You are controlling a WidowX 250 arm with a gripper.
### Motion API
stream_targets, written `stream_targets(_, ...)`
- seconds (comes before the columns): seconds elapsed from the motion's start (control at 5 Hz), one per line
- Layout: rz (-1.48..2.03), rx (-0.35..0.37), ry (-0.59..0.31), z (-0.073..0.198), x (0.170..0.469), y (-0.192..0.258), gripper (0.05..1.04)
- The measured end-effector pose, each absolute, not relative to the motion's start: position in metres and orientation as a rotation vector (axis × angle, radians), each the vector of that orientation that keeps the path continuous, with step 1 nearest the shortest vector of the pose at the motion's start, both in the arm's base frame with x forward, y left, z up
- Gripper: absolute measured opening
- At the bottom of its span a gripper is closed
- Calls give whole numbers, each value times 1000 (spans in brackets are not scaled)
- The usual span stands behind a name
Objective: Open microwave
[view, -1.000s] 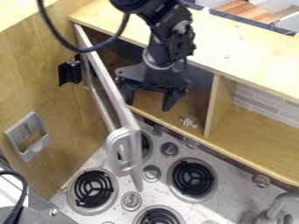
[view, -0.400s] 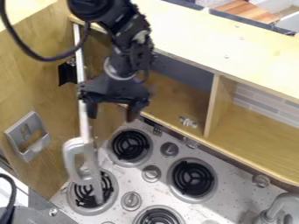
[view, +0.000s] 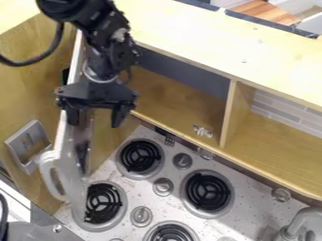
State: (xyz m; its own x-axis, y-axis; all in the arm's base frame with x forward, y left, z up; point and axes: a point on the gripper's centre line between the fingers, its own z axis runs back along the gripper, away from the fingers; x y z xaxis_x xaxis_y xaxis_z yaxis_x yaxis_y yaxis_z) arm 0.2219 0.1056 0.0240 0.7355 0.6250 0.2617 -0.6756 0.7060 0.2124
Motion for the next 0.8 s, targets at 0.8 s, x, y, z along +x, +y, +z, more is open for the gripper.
stream_targets(0.8, 727, 328, -186, 34, 217, 105, 1000)
